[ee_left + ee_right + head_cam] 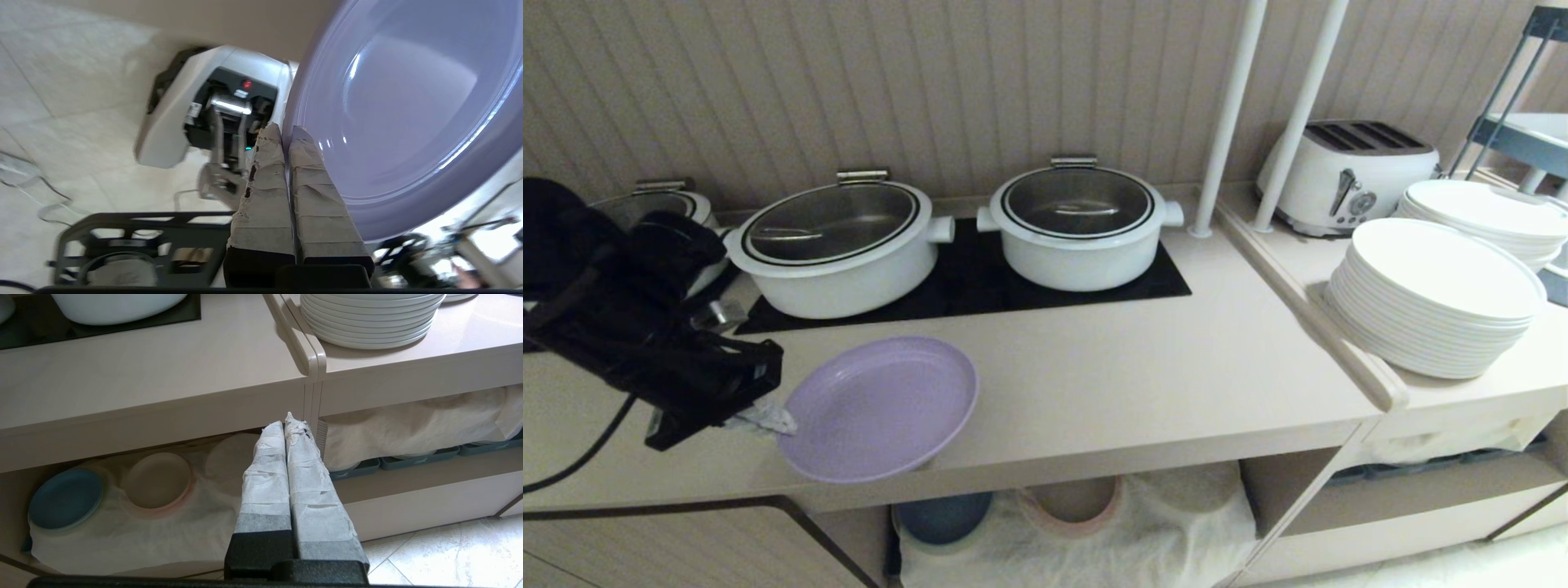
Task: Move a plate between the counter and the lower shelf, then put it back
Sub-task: Pick up the plate, then put the plate in the cupboard
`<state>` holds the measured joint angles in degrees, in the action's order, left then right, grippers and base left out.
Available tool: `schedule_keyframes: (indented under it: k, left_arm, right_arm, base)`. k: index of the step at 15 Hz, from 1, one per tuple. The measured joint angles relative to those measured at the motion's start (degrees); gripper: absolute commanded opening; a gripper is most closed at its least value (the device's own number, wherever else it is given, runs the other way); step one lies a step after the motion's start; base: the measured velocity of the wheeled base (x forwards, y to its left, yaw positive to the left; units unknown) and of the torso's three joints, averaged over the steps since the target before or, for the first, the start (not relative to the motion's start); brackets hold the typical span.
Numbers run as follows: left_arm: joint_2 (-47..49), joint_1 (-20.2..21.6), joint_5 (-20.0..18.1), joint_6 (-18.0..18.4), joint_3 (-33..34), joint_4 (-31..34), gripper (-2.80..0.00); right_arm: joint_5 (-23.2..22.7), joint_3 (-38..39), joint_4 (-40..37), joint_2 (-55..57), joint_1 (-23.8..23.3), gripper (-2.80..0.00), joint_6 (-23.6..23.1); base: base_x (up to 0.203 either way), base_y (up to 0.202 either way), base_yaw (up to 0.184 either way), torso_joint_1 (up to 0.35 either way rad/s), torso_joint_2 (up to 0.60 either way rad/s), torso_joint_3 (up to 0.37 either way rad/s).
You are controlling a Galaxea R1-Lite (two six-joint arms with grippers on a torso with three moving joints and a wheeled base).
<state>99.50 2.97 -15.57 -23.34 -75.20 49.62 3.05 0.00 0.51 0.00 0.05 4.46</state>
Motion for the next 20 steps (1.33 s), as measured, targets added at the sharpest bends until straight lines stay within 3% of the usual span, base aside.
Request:
schedule_keyframes:
  k: [7, 14, 20]
  left_arm:
    - [-13.8, 6.3, -2.7, 16.2, 18.5, -3.5, -2.8]
    - [-21.9, 7.2, -2.5, 23.2, 30.0, -3.4, -2.8]
    - [-21.7, 7.1, -2.4, 23.6, 33.2, -3.5, -2.8]
  right_arm:
    - [0.0, 0.0, 0.0, 0.0, 0.0, -2.8, 0.0]
    - [0.0, 0.0, 0.0, 0.0, 0.0, -2.8, 0.0]
    - [0.0, 0.0, 0.0, 0.0, 0.0, -2.8, 0.0]
  base:
    - [0.0, 0.0, 0.0, 0.0, 0.0, 0.0]
    - [0.0, 0.0, 0.0, 0.0, 0.0, 0.0]
    - [0.0, 0.0, 0.0, 0.0, 0.0, 0.0]
